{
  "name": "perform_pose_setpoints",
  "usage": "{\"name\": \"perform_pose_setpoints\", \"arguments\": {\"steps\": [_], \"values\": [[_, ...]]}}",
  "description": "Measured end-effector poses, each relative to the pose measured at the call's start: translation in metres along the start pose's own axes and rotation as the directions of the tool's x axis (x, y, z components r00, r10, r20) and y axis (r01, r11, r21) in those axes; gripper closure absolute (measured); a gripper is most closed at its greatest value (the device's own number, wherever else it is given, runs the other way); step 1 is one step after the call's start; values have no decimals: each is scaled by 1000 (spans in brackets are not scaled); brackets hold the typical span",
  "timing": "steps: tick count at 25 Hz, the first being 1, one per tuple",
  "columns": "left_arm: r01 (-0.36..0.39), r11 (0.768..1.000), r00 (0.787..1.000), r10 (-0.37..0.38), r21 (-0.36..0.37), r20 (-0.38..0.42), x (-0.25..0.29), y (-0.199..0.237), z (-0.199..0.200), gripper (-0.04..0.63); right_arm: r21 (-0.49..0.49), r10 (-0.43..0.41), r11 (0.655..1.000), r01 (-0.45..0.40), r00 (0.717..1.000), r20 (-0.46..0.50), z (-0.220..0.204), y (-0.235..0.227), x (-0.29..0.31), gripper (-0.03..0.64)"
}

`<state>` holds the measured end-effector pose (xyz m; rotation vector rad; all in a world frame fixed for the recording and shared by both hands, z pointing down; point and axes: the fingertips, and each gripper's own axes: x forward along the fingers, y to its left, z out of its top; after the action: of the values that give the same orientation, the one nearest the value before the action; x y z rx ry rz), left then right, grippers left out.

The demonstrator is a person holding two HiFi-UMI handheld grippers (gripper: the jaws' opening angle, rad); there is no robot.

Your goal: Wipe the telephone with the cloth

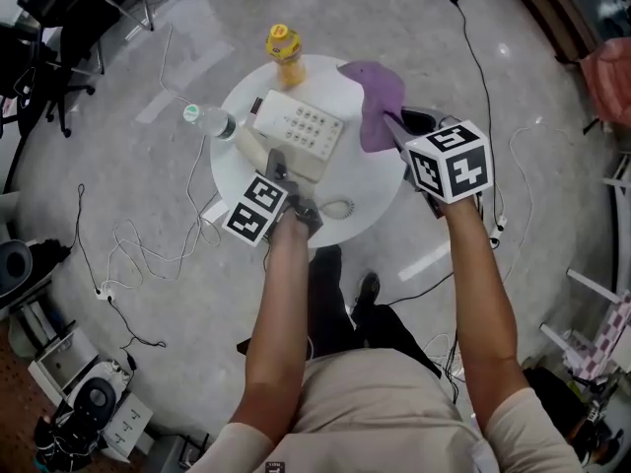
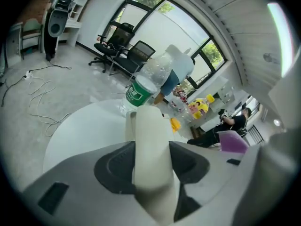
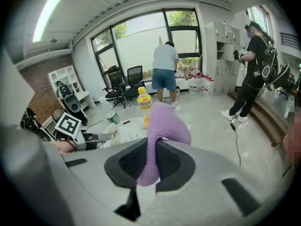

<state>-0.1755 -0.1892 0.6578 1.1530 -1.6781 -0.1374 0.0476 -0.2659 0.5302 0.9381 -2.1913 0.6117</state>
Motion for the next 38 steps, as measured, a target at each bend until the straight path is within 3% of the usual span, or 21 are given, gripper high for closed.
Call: {"name": "perform_pose_setpoints", "arguments": {"steps": [5, 12, 21, 25, 31, 38], "values": [[-82, 997, 995, 83, -8, 55, 12, 5, -6, 388, 27, -27, 999, 28, 999, -31, -16, -18, 23, 589], [-127, 988, 986, 135, -89, 96, 26, 1, -15, 394, 56, -20, 998, 26, 994, -105, -51, -22, 51, 589], [-91, 981, 982, 116, -169, 147, 35, -7, -4, 393, 78, 16, 997, -4, 989, -148, -75, -17, 67, 589], [-78, 967, 978, 122, -243, 168, 27, 2, -7, 400, 78, 27, 997, -15, 988, -155, -80, -15, 68, 589], [-34, 956, 975, 96, -293, 201, 30, 1, -5, 392, 65, 31, 998, -20, 984, -173, -87, -7, 70, 589], [20, 964, 980, 33, -264, 196, 27, -1, 2, 325, 45, 27, 999, -18, 981, -194, -92, 1, 73, 583]]}}
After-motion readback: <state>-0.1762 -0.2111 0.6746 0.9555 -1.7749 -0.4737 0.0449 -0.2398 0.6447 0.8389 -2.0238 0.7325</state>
